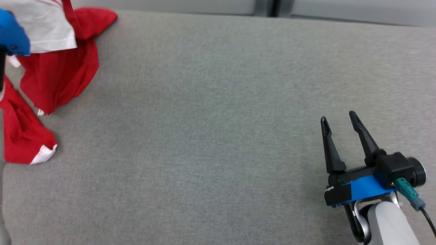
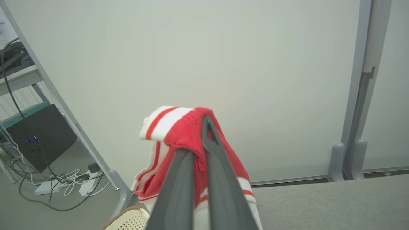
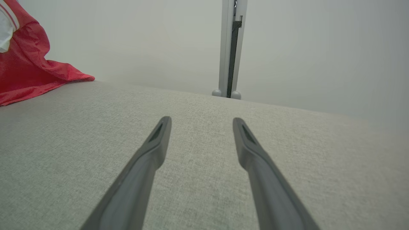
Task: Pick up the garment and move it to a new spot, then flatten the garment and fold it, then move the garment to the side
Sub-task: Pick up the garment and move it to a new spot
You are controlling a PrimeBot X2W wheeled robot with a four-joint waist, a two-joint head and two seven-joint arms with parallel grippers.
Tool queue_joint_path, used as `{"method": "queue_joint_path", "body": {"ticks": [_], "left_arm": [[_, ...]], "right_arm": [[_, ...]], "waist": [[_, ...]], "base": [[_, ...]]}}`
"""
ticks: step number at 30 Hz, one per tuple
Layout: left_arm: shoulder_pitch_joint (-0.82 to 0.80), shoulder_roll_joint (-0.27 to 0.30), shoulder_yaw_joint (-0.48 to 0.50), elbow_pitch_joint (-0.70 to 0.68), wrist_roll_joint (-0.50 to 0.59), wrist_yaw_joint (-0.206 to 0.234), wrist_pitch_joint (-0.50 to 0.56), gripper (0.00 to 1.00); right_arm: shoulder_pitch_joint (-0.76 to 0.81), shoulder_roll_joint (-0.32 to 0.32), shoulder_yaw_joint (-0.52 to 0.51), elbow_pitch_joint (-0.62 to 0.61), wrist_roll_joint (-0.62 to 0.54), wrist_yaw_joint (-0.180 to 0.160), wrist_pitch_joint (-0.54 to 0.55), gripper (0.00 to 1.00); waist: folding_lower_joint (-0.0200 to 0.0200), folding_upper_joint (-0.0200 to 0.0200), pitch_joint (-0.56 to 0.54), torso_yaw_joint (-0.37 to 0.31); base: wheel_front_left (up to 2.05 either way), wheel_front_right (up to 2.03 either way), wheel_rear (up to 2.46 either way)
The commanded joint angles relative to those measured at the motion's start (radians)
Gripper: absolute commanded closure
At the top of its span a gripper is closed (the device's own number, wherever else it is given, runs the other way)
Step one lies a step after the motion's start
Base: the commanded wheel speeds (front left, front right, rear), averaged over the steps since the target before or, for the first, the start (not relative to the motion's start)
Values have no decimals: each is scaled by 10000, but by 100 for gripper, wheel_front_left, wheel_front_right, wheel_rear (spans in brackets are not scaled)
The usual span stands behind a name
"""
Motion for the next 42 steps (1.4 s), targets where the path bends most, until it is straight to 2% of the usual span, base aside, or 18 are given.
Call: {"method": "queue_joint_path", "body": {"ticks": [1,5,9,14,18,23,29,34,38,39,40,41,42], "left_arm": [[-156,-56,-245,-296,58,-51,93,100],[-368,-464,-1106,-1337,38,-99,470,100],[-732,-1116,-1818,-2308,-232,-89,667,100],[-1163,-2005,-2312,-3195,-794,-88,668,100],[-513,-2358,-2563,-3303,-1124,-86,777,100],[1060,-2365,-2594,-2667,-1500,76,589,100],[3035,-2100,-2207,-715,-2119,347,377,100],[3337,-1855,-1717,722,-2428,661,-49,100],[3038,-1745,-1545,1375,-2484,722,-496,100],[2992,-1760,-1545,1492,-2490,702,-639,88],[2951,-1780,-1543,1594,-2489,666,-805,56],[2895,-1804,-1538,1681,-2488,637,-990,0],[2833,-1837,-1510,1767,-2510,632,-1181,0]], "right_arm": [[225,-17,-39,51,155,1,-10,0],[573,-18,-223,169,426,1,-9,0],[827,-18,-458,233,578,1,-10,0],[980,-17,-924,165,649,1,-10,0],[897,-15,-1382,48,686,1,-10,0],[772,-17,-1948,-105,666,1,-10,0],[548,-17,-2153,-184,726,1,-9,0],[330,-15,-1882,-227,765,1,-10,0],[189,-15,-1548,-208,813,1,-10,0],[164,-17,-1482,-201,839,1,-10,0],[130,-18,-1400,-193,869,1,-10,0],[86,-18,-1333,-191,875,1,-10,0],[46,-18,-1270,-196,865,1,-10,0]], "waist": [[-1,0,-835,-759],[-1,0,-1527,-1337],[-1,0,-1976,-1881],[-1,0,-2033,-2318],[-1,0,-1821,-2501],[-1,0,-1448,-2614],[-1,0,-879,-2682],[-1,0,-432,-2719],[-1,0,-176,-2727],[-1,0,-134,-2727],[-1,0,-106,-2726],[-1,0,-83,-2721],[-1,0,-69,-2711]], "base": [[0,0,0],[0,0,0],[0,0,0],[0,0,0],[0,0,0],[0,0,0],[0,0,0],[0,0,0],[0,0,0],[0,0,0],[0,0,0],[0,0,0],[0,0,0]]}}
